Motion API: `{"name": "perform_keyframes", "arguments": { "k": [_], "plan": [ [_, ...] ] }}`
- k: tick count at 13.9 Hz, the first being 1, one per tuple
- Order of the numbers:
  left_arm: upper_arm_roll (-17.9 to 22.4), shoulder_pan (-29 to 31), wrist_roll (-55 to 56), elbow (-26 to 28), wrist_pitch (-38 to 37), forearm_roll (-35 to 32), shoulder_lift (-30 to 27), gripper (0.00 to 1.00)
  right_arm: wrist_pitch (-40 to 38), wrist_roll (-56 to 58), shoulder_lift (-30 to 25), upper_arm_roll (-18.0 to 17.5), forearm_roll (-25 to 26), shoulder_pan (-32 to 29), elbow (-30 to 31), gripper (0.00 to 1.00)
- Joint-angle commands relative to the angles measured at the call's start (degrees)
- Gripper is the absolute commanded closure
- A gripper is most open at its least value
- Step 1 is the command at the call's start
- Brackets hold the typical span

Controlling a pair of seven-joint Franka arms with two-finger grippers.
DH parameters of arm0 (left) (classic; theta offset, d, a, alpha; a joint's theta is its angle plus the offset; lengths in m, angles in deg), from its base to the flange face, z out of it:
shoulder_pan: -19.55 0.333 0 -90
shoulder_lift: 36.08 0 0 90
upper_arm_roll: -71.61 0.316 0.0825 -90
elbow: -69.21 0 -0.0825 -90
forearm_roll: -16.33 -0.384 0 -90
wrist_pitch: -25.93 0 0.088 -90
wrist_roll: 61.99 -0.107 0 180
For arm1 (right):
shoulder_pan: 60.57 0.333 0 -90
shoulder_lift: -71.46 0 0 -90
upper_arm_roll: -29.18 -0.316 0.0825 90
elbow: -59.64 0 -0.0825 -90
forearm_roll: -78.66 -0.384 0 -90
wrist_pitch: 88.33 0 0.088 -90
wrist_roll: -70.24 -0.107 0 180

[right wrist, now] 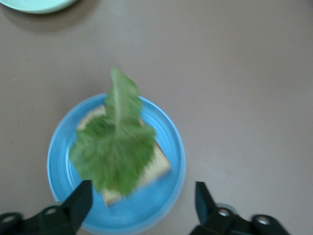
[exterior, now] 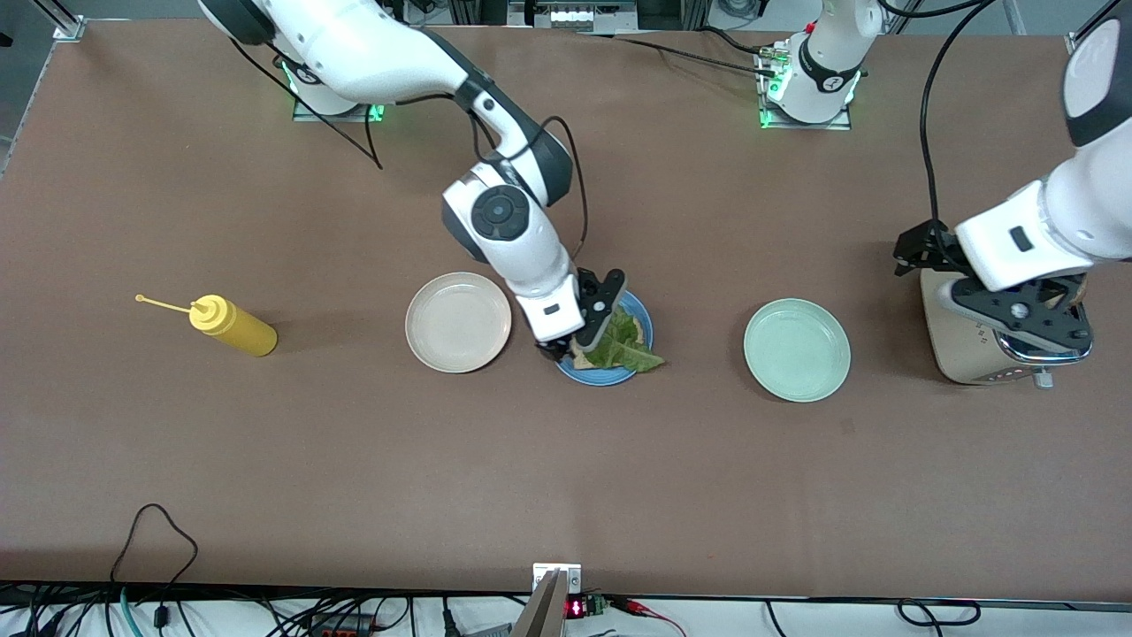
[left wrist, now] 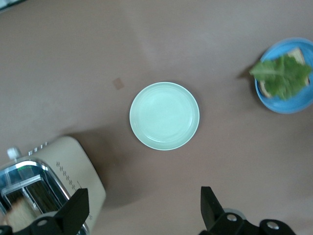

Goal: Make sandwich in blue plate with both arms
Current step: 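Move the right gripper back toward the yellow mustard bottle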

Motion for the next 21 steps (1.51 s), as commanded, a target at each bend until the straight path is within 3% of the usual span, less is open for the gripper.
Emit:
{"name": "perform_keyframes", "arguments": {
  "k": [1,4,10,14,16,19,21],
  "plan": [
    [-0.63,-0.18,5.43,-1.92,-1.25,-1.15,1.27,0.00,-8.28,-6.61,-6.41,3.66,1.25,0.23,1.60,0.00],
    [-0.54,-0.18,5.43,-1.84,-1.25,-1.14,1.27,0.00,-14.18,-6.45,-10.90,9.21,0.82,-3.00,1.69,0.00],
    [-0.63,-0.18,5.61,-1.66,-1.34,-1.14,1.27,0.00,-26.57,11.19,-24.24,8.87,-1.80,-15.83,4.67,0.00],
    [-0.54,-0.09,5.61,-1.57,-1.61,-1.06,1.27,0.00,-27.20,24.09,-33.74,9.13,-15.40,-26.36,13.98,0.00],
    [-0.54,-0.09,5.61,-1.57,-1.61,-1.06,1.27,0.00,-28.68,33.58,-35.95,9.31,-22.52,-33.21,16.88,0.00],
    [-0.54,-0.09,5.61,-1.40,-1.61,-1.06,1.27,0.00,-34.74,49.04,-35.17,9.40,-34.13,-43.68,17.42,0.00],
    [-0.54,-0.09,5.61,-1.40,-1.61,-1.06,1.18,0.00,-37.21,57.84,-33.94,9.40,-39.15,-49.66,18.30,0.00]
  ]
}}
